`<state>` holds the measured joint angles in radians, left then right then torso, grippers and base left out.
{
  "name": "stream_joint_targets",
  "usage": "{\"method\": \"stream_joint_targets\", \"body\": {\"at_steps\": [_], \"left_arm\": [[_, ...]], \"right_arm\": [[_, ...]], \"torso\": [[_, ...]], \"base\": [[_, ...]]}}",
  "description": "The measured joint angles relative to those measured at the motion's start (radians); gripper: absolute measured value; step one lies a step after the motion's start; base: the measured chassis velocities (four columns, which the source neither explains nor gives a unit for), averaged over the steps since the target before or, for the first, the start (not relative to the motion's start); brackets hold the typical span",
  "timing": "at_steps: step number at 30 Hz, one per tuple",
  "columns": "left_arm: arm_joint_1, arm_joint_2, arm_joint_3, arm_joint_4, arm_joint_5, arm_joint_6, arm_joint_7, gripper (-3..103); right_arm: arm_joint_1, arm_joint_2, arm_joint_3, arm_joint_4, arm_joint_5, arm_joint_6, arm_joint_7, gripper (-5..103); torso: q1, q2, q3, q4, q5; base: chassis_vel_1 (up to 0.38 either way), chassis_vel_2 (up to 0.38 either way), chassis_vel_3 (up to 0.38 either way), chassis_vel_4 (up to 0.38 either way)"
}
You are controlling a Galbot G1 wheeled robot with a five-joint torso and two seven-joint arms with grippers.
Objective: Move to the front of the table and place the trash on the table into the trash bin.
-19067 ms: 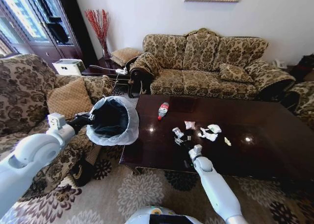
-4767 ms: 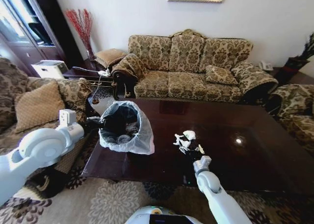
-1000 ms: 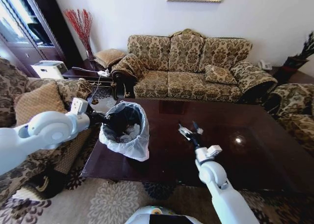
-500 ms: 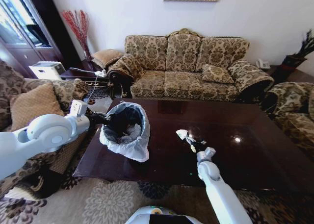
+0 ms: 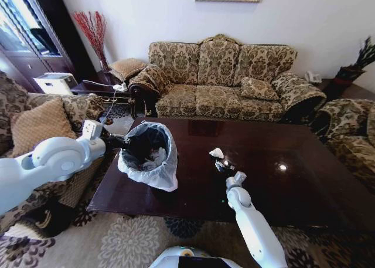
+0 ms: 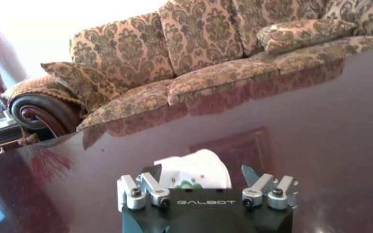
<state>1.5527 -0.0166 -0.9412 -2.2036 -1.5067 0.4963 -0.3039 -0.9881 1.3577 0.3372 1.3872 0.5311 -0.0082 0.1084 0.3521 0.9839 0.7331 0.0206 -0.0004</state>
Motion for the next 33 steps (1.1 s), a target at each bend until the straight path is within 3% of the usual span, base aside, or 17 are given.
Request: {"method": "stream_joint_targets", "body": {"at_steps": [3, 14, 15, 17, 18, 20, 21, 25, 26, 28, 29, 30, 31, 33], "left_arm": [[0.002, -0.003, 0.003, -0.001, 0.003, -0.001, 0.004, 0], [0.003, -0.001, 0.003, 0.004, 0.005, -0.004, 0.015, 0], [0.003, -0.001, 0.003, 0.004, 0.005, -0.004, 0.016, 0], [0.003, -0.002, 0.003, 0.004, 0.005, -0.005, 0.016, 0], [0.003, -0.003, 0.003, 0.004, 0.005, -0.005, 0.016, 0], [0.003, -0.004, 0.003, 0.004, 0.006, -0.006, 0.018, 0], [0.004, -0.004, 0.004, 0.005, 0.007, -0.01, 0.018, 0], [0.004, -0.004, 0.006, 0.01, 0.011, -0.017, 0.018, 0], [0.004, -0.004, 0.006, 0.012, 0.012, -0.018, 0.018, 0], [0.004, -0.004, 0.006, 0.012, 0.012, -0.019, 0.018, 0], [0.004, -0.004, 0.006, 0.012, 0.013, -0.019, 0.019, 0], [0.004, -0.003, 0.006, 0.012, 0.013, -0.019, 0.02, 0], [0.003, -0.002, 0.006, 0.012, 0.013, -0.019, 0.021, 0], [0.003, -0.001, 0.006, 0.012, 0.013, -0.019, 0.022, 0]], "right_arm": [[0.075, 0.015, -0.02, -0.079, -0.013, -0.005, -0.017, 85], [0.198, 0.056, -0.042, -0.208, -0.091, -0.007, -0.045, 86], [0.206, 0.059, -0.042, -0.229, -0.108, -0.01, -0.046, 78], [0.207, 0.059, -0.042, -0.242, -0.12, -0.018, -0.05, 78], [0.206, 0.058, -0.042, -0.244, -0.124, -0.025, -0.053, 67], [0.199, 0.055, -0.042, -0.245, -0.127, -0.032, -0.059, 67], [0.192, 0.055, -0.042, -0.244, -0.13, -0.036, -0.064, 56], [0.184, 0.055, -0.042, -0.243, -0.133, -0.036, -0.069, 50], [0.181, 0.055, -0.041, -0.242, -0.134, -0.036, -0.069, 39], [0.177, 0.056, -0.041, -0.239, -0.134, -0.036, -0.069, 39], [0.174, 0.056, -0.04, -0.236, -0.134, -0.036, -0.069, 29], [0.17, 0.056, -0.039, -0.234, -0.133, -0.036, -0.069, 29], [0.165, 0.055, -0.038, -0.231, -0.132, -0.036, -0.068, 22], [0.162, 0.054, -0.037, -0.229, -0.131, -0.034, -0.068, 22]], "torso": [[0.0, 0.0, 0.0, 0.0002, 0.0003], [0.0, 0.0, 0.0, 0.0003, 0.0004], [0.0, 0.0, 0.0, 0.0003, 0.0005], [0.0, 0.0, 0.0, 0.0002, 0.0004], [0.0, 0.0, 0.0, -0.0001, 0.0004], [0.0, 0.0, 0.0, -0.0001, -0.0002], [0.0, 0.0, 0.0, -0.0002, 0.0], [0.0, 0.0, 0.0, -0.0001, 0.0002], [0.0, 0.0, 0.0, 0.0001, 0.0003], [0.0, 0.0, 0.0, 0.0002, 0.0003], [0.0, 0.0, 0.0, 0.0002, 0.0002], [0.0, 0.0, 0.0, 0.0002, 0.0003], [0.0, 0.0, 0.0, 0.0001, 0.0004], [0.0, 0.0, 0.0, 0.0001, 0.0006]], "base": [[0.0, 0.0, 0.0, 0.0], [0.0, 0.0, 0.0, 0.0], [0.0, 0.0, 0.0, 0.0], [0.0, 0.0, 0.0, 0.0], [0.0, 0.0, 0.0, 0.0], [0.0, 0.0, 0.0, 0.0], [0.0, 0.0, 0.0, 0.0], [0.0, 0.0, 0.0, 0.0], [0.0, 0.0, 0.0, 0.0], [0.0, 0.0, 0.0, 0.0], [0.0, 0.0, 0.0, 0.0], [0.0, 0.0, 0.0, 0.0], [0.0, 0.0, 0.0, 0.0], [0.0, 0.0, 0.0, 0.0]]}}
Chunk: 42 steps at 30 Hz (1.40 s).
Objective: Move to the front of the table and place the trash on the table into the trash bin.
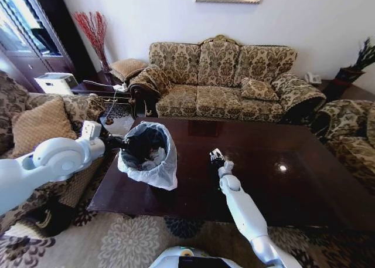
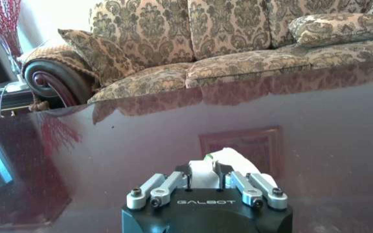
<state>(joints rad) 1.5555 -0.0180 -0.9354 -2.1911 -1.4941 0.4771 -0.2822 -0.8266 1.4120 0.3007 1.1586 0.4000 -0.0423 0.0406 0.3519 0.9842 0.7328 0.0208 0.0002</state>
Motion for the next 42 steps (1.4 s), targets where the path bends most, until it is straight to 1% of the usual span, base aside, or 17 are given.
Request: {"method": "stream_joint_targets", "body": {"at_steps": [4, 5, 11, 14, 16, 17, 18, 20, 21, 23, 25, 26, 31, 37, 39, 40, 42], "left_arm": [[-0.002, 0.002, -0.002, -0.002, -0.001, 0.0, 0.0, 0], [-0.003, 0.002, -0.002, -0.003, -0.002, 0.0, 0.0, 0], [-0.004, 0.002, -0.004, -0.005, -0.003, -0.001, 0.0, 0], [-0.005, 0.003, -0.006, -0.008, -0.007, -0.001, -0.002, 0], [-0.006, 0.011, -0.007, -0.01, -0.02, 0.001, -0.007, 0], [-0.006, 0.017, -0.007, -0.011, -0.026, 0.002, -0.009, 0], [-0.006, 0.017, -0.007, -0.011, -0.026, 0.002, -0.009, 0], [-0.007, 0.031, -0.008, -0.01, -0.035, 0.004, -0.012, 0], [-0.007, 0.031, -0.008, -0.01, -0.035, 0.004, -0.012, 0], [-0.009, 0.043, -0.014, -0.012, -0.052, 0.018, -0.013, 0], [-0.009, 0.046, -0.015, -0.015, -0.059, 0.022, -0.014, 0], [-0.009, 0.05, -0.016, -0.025, -0.084, 0.03, -0.021, 0], [-0.01, 0.053, -0.018, -0.061, -0.129, 0.042, -0.038, 0], [-0.015, 0.052, -0.022, -0.065, -0.14, 0.042, -0.041, 0], [-0.02, 0.049, -0.026, -0.07, -0.148, 0.041, -0.043, 0], [-0.023, 0.047, -0.03, -0.08, -0.157, 0.041, -0.044, 0], [-0.024, 0.047, -0.031, -0.088, -0.161, 0.039, -0.044, 0]], "right_arm": [[-0.026, -0.009, 0.006, 0.029, 0.01, 0.005, 0.006, 16], [-0.048, -0.018, 0.011, 0.057, 0.003, 0.012, 0.007, 11], [-0.126, -0.051, 0.024, 0.208, -0.023, 0.029, 0.004, 11], [-0.159, -0.07, 0.028, 0.326, -0.018, 0.085, -0.002, 11], [-0.174, -0.097, 0.019, 0.486, -0.007, 0.146, -0.055, 11], [-0.173, -0.112, 0.01, 0.57, 0.012, 0.153, -0.1, 11], [-0.173, -0.112, 0.01, 0.57, 0.012, 0.153, -0.1, 11], [-0.156, -0.147, -0.036, 0.76, 0.095, 0.139, -0.194, 11], [-0.156, -0.147, -0.036, 0.76, 0.095, 0.139, -0.194, 11], [-0.118, -0.186, -0.122, 0.925, 0.21, 0.087, -0.239, 11], [-0.099, -0.2, -0.157, 0.969, 0.248, 0.065, -0.248, 11], [-0.059, -0.22, -0.227, 1.017, 0.298, 0.034, -0.258, 11], [0.06, -0.22, -0.37, 0.978, 0.278, -0.011, -0.284, 11], [0.076, -0.195, -0.427, 0.924, 0.206, -0.047, -0.285, 11], [0.076, -0.191, -0.453, 0.902, 0.18, -0.051, -0.281, 14], [0.082, -0.188, -0.465, 0.887, 0.168, -0.051, -0.281, 25], [0.09, -0.186, -0.472, 0.88, 0.164, -0.051, -0.281, 25]], "torso": [[0.0, 0.0, 0.0, 0.0002, 0.0001], [0.0, 0.0, 0.0, 0.0003, 0.0001], [0.0, 0.0, 0.001, -0.0004, 0.0], [0.0, 0.0, 0.001, -0.0003, 0.0002], [0.0, 0.0, 0.0, -0.0001, -0.0004], [0.0, 0.0, 0.0, 0.0, -0.0003], [0.0, 0.0, 0.0, 0.0, -0.0003], [0.0, 0.0, 0.0, -0.0001, -0.0004], [0.0, 0.0, 0.0, -0.0001, -0.0004], [0.0, 0.0, 0.0, -0.0001, -0.0002], [0.0, 0.0, 0.0, -0.0001, -0.0002], [0.0, 0.0, 0.0, 0.0, -0.0004], [0.0, 0.0, 0.0, 0.0001, -0.0002], [0.0, 0.0, 0.0, -0.0001, -0.0003], [0.0, 0.0, 0.0, -0.0001, -0.0003], [0.0, 0.0, 0.0, 0.0, -0.0002], [0.0, 0.0, 0.0, 0.0, -0.0002]], "base": [[0.0, 0.0, 0.0, 0.0], [0.0, 0.0, 0.0, 0.0], [0.0, 0.0, 0.0, 0.0], [0.0, 0.0, 0.0, 0.0], [0.0, 0.0, 0.0, 0.0], [0.0, 0.0, 0.0, 0.0], [0.0, 0.0, 0.0, 0.0], [0.0, 0.0, 0.0, 0.0], [0.0, 0.0, 0.0, 0.0], [0.0, 0.0, 0.0, 0.0], [0.0, 0.0, 0.0, 0.0], [0.0, 0.0, 0.0, 0.0], [0.0, 0.0, 0.0, 0.0], [0.0, 0.0, 0.0, 0.0], [0.0, 0.0, 0.0, 0.0], [0.0, 0.0, 0.0, 0.0], [0.0, 0.0, 0.0, 0.0]]}}
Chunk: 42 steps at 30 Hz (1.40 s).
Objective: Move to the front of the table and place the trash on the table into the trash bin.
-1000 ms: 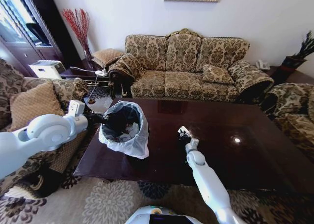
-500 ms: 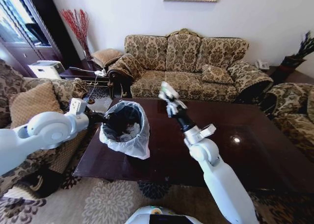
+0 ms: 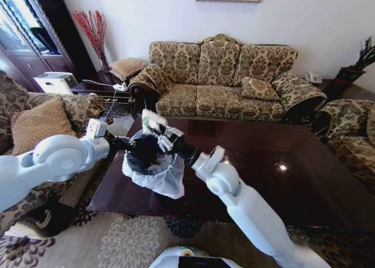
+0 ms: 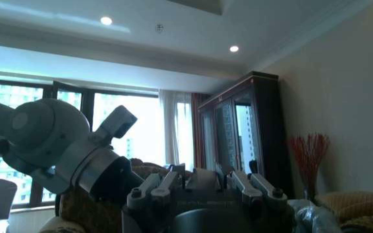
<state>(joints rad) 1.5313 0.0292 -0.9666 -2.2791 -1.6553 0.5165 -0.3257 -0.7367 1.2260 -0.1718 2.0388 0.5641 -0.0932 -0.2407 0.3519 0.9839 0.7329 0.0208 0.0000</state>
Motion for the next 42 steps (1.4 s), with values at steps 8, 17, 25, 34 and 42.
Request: {"method": "stream_joint_targets", "body": {"at_steps": [8, 17, 25, 34, 42], "left_arm": [[0.006, -0.022, 0.006, 0.007, 0.016, 0.0, -0.001, 0], [0.012, -0.112, 0.01, 0.042, 0.061, 0.014, -0.019, 0], [0.017, -0.154, 0.013, 0.041, 0.094, 0.016, -0.018, 0], [0.016, -0.146, 0.013, 0.025, 0.1, 0.015, -0.015, 0], [0.018, -0.149, 0.013, 0.016, 0.098, 0.015, -0.016, 0]], "right_arm": [[-0.017, 0.002, 0.038, 0.023, 0.023, 0.026, -0.001, 57], [-0.367, 0.004, 0.357, 0.124, 0.007, 0.112, 0.155, 91], [-0.688, 0.031, 0.607, -0.077, -0.067, 0.146, 0.324, 100], [-0.645, 0.051, 0.595, -0.33, -0.149, 0.201, 0.333, 100], [-0.614, 0.051, 0.566, -0.429, -0.14, 0.197, 0.34, 93]], "torso": [[0.0, 0.0, 0.0, 0.0001, 0.0001], [0.0, 0.0, 0.0, 0.0001, 0.0001], [0.0, 0.0, 0.0, -0.0005, -0.0001], [0.0, 0.0, 0.0, 0.0002, 0.001], [0.0, 0.0, 0.0, 0.0002, -0.0003]], "base": [[0.0, 0.0, 0.0, 0.0], [0.0, 0.0, 0.0, 0.0], [0.0, 0.0, 0.0, 0.0], [-0.032, -0.045, 0.05, 0.049], [-0.029, -0.02, 0.013, 0.008]]}}
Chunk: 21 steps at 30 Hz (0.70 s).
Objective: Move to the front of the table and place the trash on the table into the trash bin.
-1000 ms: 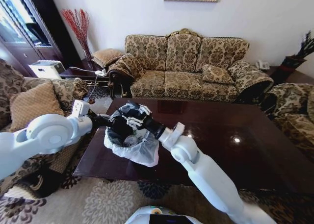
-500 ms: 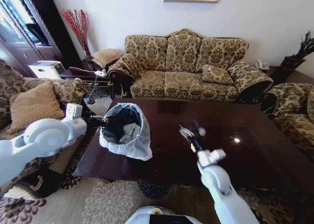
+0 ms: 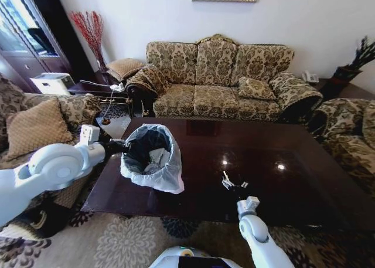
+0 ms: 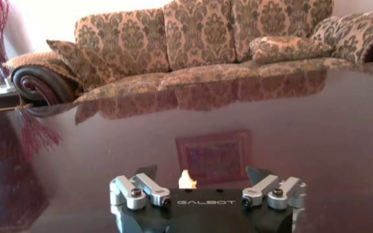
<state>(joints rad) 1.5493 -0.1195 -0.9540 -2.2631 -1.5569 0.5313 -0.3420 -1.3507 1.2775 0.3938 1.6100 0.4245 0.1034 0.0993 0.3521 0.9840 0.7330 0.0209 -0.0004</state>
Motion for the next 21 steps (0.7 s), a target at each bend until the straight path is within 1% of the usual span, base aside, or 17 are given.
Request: {"method": "stream_joint_targets", "body": {"at_steps": [2, 3, 6, 7, 8, 10, 11, 13, 14, 15, 17, 18, 19, 21], "left_arm": [[0.0, 0.0, 0.0, 0.0, 0.0, 0.0, 0.0, 0], [-0.001, 0.001, 0.0, 0.002, -0.002, 0.0, 0.0, 0], [-0.002, 0.003, 0.0, 0.003, -0.003, -0.001, 0.0, 0], [-0.002, 0.003, 0.0, 0.003, -0.003, -0.001, 0.0, 0], [-0.002, 0.003, 0.0, 0.002, -0.003, -0.002, 0.0, 0], [-0.001, 0.004, 0.0, 0.002, -0.003, -0.005, 0.0, 0], [-0.001, 0.004, 0.0, 0.001, -0.003, -0.006, 0.0, 0], [-0.001, 0.004, 0.0, 0.001, -0.003, -0.007, 0.0, 0], [-0.001, 0.004, 0.0, 0.001, -0.002, -0.007, 0.0, 0], [-0.001, 0.004, 0.0, 0.0, -0.002, -0.008, 0.0, 0], [-0.001, 0.004, 0.0, -0.001, -0.002, -0.008, 0.0, 0], [0.0, 0.004, 0.0, -0.001, -0.002, -0.008, 0.0, 0], [0.0, 0.003, 0.0, -0.001, -0.002, -0.008, 0.0, 0], [0.0, 0.003, 0.0, -0.001, -0.002, -0.008, 0.0, 0]], "right_arm": [[0.001, 0.0, 0.0, -0.003, 0.003, -0.002, 0.0, 93], [0.004, -0.003, -0.002, -0.009, 0.019, -0.012, -0.002, 82], [0.008, -0.012, -0.006, -0.018, 0.054, -0.023, -0.009, 66], [0.008, -0.012, -0.006, -0.018, 0.054, -0.023, -0.009, 66], [0.009, -0.013, -0.006, -0.021, 0.056, -0.024, -0.012, 61], [0.012, -0.013, -0.007, -0.024, 0.058, -0.031, -0.017, 61], [0.014, -0.012, -0.008, -0.026, 0.059, -0.036, -0.017, 50], [0.015, -0.011, -0.008, -0.026, 0.059, -0.037, -0.017, 50], [0.016, -0.01, -0.009, -0.027, 0.059, -0.041, -0.016, 38], [0.016, -0.01, -0.009, -0.027, 0.059, -0.043, -0.016, 33], [0.016, -0.011, -0.01, -0.026, 0.059, -0.044, -0.016, 33], [0.015, -0.012, -0.01, -0.025, 0.059, -0.047, -0.017, 22], [0.015, -0.012, -0.011, -0.025, 0.059, -0.047, -0.017, 16], [0.015, -0.011, -0.011, -0.025, 0.059, -0.048, -0.017, 16]], "torso": [[0.0, 0.0, 0.0, 0.0001, 0.0], [0.0, 0.0, 0.0, 0.0001, 0.0001], [0.0, 0.0, 0.0, -0.0002, 0.0003], [0.0, 0.0, 0.0, -0.0002, 0.0003], [0.0, 0.0, 0.0, -0.0003, 0.0006], [0.0, 0.0, 0.0, -0.0004, 0.0005], [0.0, 0.0, 0.0, -0.0003, 0.0005], [0.0, 0.0, 0.0, -0.0003, 0.0005], [0.0, 0.0, 0.0, -0.0002, 0.0005], [0.0, 0.0, 0.0, -0.0001, 0.0002], [0.0, 0.0, 0.0, -0.0002, 0.0002], [0.0, 0.0, 0.0, -0.0003, 0.0002], [0.0, 0.0, 0.0, -0.0003, 0.0003], [0.0, 0.0, 0.0, -0.0003, 0.0003]], "base": [[0.0, 0.0, 0.0, 0.0], [0.0, 0.0, 0.0, 0.0], [0.0, 0.0, 0.0, 0.0], [0.0, 0.0, 0.0, 0.0], [0.0, 0.0, 0.0, 0.0], [0.0, 0.0, 0.0, 0.0], [0.0, 0.0, 0.0, 0.0], [0.0, 0.0, 0.0, 0.0], [0.0, 0.0, 0.0, 0.0], [0.0, 0.0, 0.0, 0.0], [0.0, 0.0, 0.0, 0.0], [0.0, 0.0, 0.0, 0.0], [0.0, 0.0, 0.0, 0.0], [0.0, 0.0, 0.0, 0.0]]}}
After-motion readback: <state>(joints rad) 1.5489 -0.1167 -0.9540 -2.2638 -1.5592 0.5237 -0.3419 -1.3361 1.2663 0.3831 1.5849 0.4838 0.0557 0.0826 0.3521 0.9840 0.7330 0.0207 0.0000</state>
